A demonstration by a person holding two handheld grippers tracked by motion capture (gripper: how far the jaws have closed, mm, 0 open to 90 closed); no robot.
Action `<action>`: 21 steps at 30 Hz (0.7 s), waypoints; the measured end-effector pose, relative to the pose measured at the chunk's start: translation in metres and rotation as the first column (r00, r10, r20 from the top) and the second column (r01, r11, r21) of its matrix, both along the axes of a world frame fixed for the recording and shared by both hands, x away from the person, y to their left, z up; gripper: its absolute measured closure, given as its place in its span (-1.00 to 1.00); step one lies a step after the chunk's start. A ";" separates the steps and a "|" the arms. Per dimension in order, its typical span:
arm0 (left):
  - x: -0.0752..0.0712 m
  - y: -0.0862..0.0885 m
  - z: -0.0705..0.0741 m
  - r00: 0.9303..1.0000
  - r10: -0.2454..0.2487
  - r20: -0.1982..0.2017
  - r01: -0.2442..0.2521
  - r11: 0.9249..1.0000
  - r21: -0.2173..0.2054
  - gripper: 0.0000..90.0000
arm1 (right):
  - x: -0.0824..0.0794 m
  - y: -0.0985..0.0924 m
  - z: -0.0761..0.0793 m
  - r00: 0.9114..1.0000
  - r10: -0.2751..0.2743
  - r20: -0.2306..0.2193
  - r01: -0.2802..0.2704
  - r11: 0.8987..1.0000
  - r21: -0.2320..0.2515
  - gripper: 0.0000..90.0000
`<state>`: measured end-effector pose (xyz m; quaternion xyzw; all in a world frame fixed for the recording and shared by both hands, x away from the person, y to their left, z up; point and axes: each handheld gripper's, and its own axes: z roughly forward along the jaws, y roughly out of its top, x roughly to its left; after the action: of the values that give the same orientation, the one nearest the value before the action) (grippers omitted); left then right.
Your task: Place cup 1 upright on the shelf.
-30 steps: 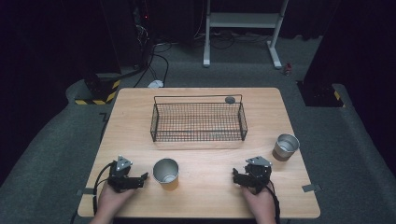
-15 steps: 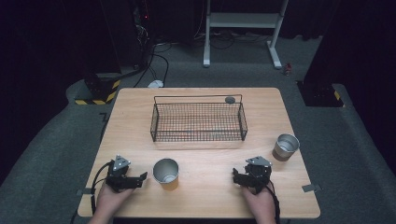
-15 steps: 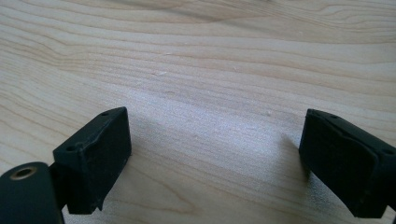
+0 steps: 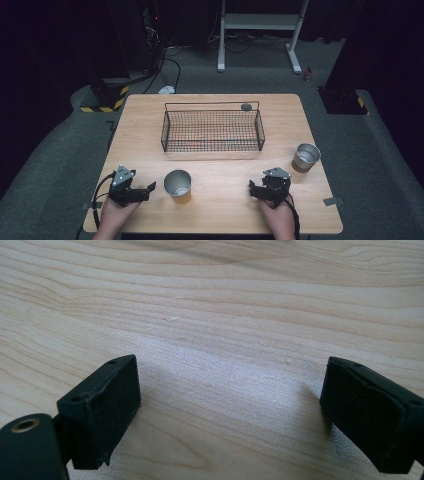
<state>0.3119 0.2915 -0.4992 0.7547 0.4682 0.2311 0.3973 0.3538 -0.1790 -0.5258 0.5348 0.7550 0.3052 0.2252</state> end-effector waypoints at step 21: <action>-0.014 0.000 0.023 0.993 -0.039 0.112 0.046 0.997 -0.059 -0.99 | 0.000 0.000 0.000 1.000 0.004 0.000 -0.004 1.000 0.000 -0.80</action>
<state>0.2980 0.2918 -0.4762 0.7378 0.4362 0.2496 0.4506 0.3537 -0.1789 -0.5258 0.5335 0.7560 0.3058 0.2244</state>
